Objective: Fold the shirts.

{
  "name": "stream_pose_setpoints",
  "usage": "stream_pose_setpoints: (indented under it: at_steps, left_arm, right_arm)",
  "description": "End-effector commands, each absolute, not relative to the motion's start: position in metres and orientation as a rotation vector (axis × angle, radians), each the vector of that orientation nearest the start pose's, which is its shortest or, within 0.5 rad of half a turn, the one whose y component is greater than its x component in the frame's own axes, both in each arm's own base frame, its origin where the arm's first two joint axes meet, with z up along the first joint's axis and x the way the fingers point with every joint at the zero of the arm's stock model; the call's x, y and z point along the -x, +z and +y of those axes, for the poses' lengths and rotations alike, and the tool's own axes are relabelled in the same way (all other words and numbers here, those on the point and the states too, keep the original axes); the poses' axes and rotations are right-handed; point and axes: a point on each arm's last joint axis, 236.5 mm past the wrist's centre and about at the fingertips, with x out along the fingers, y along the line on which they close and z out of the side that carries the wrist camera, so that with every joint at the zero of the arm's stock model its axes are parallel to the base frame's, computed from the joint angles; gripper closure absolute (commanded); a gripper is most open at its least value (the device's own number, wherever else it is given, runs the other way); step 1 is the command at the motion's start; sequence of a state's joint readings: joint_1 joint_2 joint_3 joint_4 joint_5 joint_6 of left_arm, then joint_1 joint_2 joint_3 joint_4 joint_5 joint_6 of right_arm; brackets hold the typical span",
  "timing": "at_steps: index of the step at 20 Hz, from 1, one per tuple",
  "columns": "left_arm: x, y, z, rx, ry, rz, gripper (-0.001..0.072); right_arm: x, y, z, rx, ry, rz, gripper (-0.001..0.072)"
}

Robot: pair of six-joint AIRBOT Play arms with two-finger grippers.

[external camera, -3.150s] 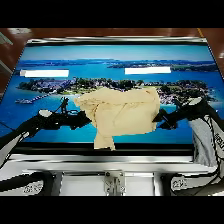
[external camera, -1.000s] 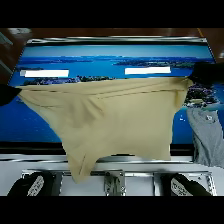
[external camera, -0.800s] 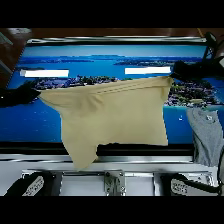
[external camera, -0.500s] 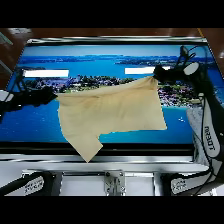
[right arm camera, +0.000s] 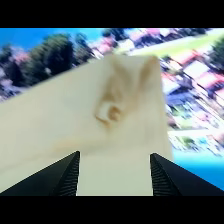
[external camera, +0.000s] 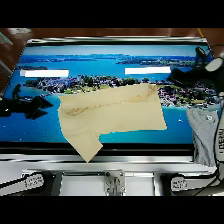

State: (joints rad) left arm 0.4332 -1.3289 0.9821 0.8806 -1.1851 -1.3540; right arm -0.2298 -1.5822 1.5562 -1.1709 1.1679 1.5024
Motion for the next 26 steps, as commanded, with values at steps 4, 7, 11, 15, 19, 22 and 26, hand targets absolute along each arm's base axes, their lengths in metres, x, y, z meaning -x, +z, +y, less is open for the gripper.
stream_pose_setpoints:
  at_steps: [4,7,11,15,19,22,26]
  left_arm:
    - [-0.252,-0.075,0.001,0.986,-0.12,1.439,0.006]
    - [-0.253,-0.099,-0.025,1.056,-0.12,1.375,0.0062]
    - [-0.254,-0.115,-0.041,1.024,-0.114,1.395,0.0062]
    - [-0.269,-0.124,-0.056,1.023,-0.105,1.373,0.0064]
    - [-0.284,-0.124,-0.066,1.065,-0.086,1.333,0.0579]
    - [-0.292,-0.112,-0.067,1.034,-0.146,1.31,0.0669]
    - [-0.306,-0.083,-0.069,0.955,-0.25,1.247,0.067]
  right_arm:
    - [-0.346,0.002,-0.068,-0.681,0.048,1.53,0.0151]
    - [-0.345,-0.015,-0.051,-0.745,0.08,1.527,0.0151]
    - [-0.353,-0.019,-0.057,-0.735,0.054,1.489,0.0151]
    - [-0.362,-0.021,-0.063,-0.725,0.031,1.45,0.0121]
    - [-0.353,-0.03,-0.072,-0.685,-0.003,1.485,0.0121]
    - [-0.338,-0.054,-0.048,-0.797,0.041,1.556,0.0121]
    - [-0.333,-0.085,-0.024,-0.899,0.113,1.623,0.0121]
